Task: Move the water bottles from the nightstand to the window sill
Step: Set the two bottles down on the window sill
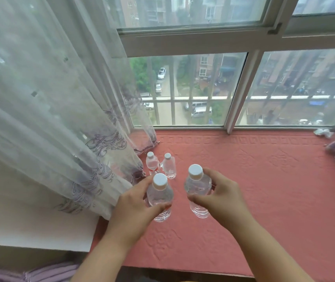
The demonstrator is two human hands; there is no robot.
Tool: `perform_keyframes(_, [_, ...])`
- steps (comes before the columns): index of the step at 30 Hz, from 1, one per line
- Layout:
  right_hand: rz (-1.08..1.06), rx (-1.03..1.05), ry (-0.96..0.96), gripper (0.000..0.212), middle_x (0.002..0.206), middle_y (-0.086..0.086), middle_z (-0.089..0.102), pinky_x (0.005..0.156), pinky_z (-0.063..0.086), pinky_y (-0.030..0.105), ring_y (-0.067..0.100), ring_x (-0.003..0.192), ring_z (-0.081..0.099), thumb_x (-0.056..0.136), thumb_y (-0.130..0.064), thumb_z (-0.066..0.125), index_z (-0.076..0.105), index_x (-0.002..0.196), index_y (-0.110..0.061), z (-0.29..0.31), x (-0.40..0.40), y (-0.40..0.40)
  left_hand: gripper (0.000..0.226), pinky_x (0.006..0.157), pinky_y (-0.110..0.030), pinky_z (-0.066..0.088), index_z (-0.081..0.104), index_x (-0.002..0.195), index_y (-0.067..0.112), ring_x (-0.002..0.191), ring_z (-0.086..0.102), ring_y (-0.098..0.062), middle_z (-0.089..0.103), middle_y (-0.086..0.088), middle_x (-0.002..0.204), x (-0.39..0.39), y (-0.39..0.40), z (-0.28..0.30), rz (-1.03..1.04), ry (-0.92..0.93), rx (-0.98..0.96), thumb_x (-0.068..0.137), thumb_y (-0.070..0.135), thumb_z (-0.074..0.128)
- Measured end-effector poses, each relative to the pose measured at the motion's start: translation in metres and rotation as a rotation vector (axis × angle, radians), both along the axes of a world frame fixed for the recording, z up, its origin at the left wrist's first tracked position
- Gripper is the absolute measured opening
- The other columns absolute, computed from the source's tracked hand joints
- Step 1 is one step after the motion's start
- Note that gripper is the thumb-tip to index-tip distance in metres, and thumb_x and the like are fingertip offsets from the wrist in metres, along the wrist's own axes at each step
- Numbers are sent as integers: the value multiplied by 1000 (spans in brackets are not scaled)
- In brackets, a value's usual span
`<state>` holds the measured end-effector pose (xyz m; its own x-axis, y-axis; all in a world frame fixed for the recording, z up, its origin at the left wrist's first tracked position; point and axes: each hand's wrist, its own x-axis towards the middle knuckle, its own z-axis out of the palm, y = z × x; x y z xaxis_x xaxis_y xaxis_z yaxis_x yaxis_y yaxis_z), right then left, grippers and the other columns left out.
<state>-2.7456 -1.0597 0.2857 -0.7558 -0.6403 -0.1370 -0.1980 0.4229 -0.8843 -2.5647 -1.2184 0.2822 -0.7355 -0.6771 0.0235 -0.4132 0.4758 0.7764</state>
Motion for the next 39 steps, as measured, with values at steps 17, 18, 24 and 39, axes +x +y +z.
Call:
perform_keyframes(17, [-57,225,6,72,110,-8,59,89,50,39,7,104,55,59,-47,82,57,127,-46,-78,-8,-67,73,92,-20,46,45,137,50,110,59,3,63,28,121,-24,-98,-94,-127,-220,73,74,44,81])
perform_keyframes(18, [-57,234,0,72,110,-7,59,88,51,39,7,103,55,59,-46,82,57,126,-46,-85,-9,-71,73,89,-20,45,43,137,52,108,59,3,63,29,120,-26,-102,-99,-117,-241,67,74,46,80])
perform_keyframes(24, [-67,268,-23,64,106,-9,61,80,52,33,8,99,57,63,-44,83,57,121,-46,-123,-18,-95,66,83,-24,47,45,133,55,100,64,-5,66,26,118,-44,-130,-136,-89,-306,115,75,48,75])
perform_keyframes(39, [52,291,-79,51,112,-29,50,78,49,20,-15,101,51,65,-22,78,60,107,-45,-216,-43,-157,61,91,-21,47,52,127,45,105,62,-5,66,19,116,-87,-175,-224,-118,-355,261,76,31,82])
